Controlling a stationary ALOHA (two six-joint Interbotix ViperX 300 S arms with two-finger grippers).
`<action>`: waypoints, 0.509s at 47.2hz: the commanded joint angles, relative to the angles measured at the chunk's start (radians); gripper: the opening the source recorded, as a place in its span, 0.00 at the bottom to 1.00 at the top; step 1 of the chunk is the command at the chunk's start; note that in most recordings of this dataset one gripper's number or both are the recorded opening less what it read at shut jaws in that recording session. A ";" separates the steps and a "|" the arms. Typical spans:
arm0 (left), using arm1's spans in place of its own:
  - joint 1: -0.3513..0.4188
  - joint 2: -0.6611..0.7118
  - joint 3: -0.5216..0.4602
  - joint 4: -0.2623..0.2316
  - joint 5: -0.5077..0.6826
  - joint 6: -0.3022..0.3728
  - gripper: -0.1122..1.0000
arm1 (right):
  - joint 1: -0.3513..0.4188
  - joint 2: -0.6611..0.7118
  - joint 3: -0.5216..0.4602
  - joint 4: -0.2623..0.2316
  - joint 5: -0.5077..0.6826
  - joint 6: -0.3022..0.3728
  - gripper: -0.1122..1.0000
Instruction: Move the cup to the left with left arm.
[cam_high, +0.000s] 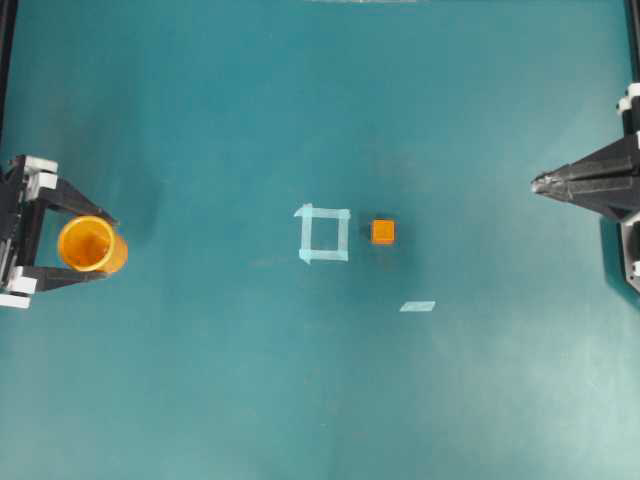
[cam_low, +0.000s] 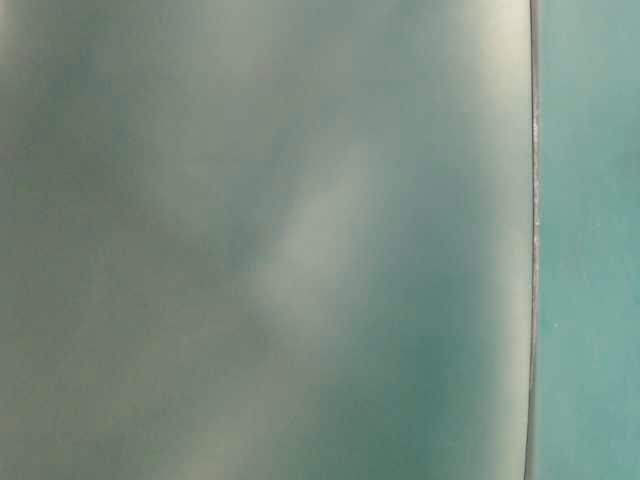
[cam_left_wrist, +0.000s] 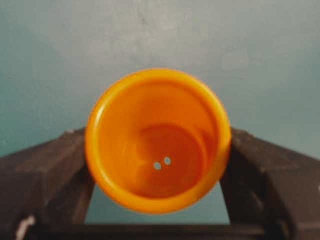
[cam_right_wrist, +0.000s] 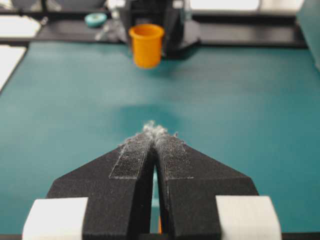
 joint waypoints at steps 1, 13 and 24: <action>-0.002 0.011 -0.009 -0.002 -0.003 0.003 0.73 | 0.000 0.006 -0.035 0.000 -0.005 -0.005 0.10; -0.002 0.012 -0.009 -0.002 -0.002 0.003 0.73 | 0.000 0.009 -0.032 -0.002 0.002 -0.008 0.10; -0.002 0.012 -0.008 -0.002 0.002 0.003 0.73 | 0.000 0.014 -0.032 -0.003 0.026 -0.008 0.09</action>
